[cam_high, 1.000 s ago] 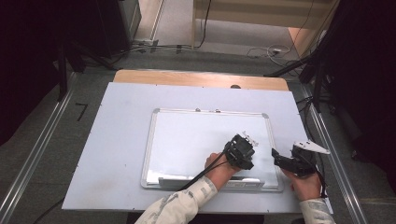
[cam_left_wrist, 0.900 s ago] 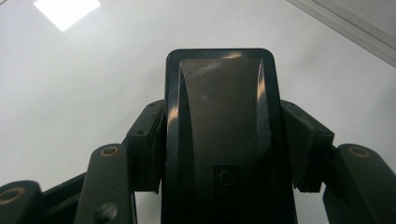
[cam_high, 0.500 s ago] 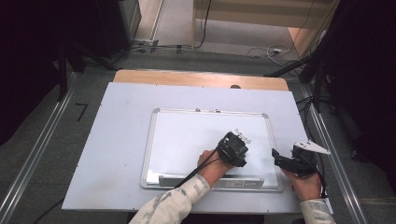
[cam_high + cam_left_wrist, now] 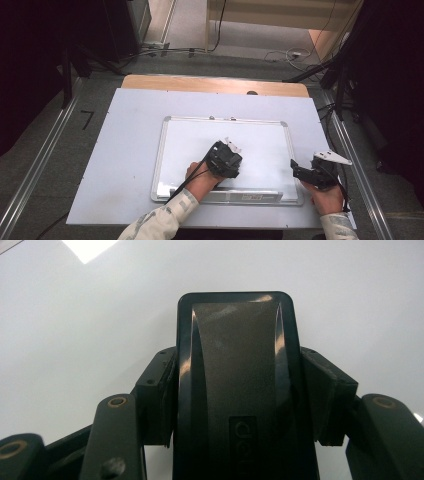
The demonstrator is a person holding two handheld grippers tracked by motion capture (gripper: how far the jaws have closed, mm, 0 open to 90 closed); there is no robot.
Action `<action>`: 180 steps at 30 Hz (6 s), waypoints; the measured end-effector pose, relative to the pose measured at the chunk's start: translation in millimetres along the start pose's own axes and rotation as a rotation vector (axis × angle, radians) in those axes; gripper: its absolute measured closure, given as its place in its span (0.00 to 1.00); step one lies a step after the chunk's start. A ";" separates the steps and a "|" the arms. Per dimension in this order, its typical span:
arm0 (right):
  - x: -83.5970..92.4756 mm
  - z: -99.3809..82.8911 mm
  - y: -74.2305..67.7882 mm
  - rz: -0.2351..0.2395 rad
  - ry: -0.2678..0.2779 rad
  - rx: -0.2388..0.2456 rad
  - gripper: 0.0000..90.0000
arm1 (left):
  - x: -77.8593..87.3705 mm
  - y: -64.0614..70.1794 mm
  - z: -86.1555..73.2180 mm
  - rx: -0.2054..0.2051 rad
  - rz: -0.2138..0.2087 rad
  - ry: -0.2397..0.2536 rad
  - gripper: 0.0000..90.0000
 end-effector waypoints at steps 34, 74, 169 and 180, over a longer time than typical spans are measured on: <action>-2.1 0.8 -1.8 -0.001 -0.007 0.004 0.16 | 3.1 9.4 -3.3 -0.005 -0.007 0.000 0.45; -1.5 0.2 0.0 -0.001 -0.006 0.003 0.16 | -38.5 65.8 40.6 -0.090 -0.083 0.019 0.45; -3.0 0.2 0.4 -0.004 -0.009 0.004 0.16 | 39.1 -152.7 -13.3 0.511 0.393 0.112 0.45; -2.4 0.2 1.5 0.000 -0.008 -0.005 0.16 | 19.6 -161.9 -13.0 0.533 0.429 0.057 0.45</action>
Point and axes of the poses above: each handheld gripper's, and its own axes: x roughly backward along the jaws, z roughly out of its top, y roughly to its right, the point moved 1 cm from there along -x, roughly forward along the jaws, and after that the axes turned 6 degrees about y, right-handed, at the moved point
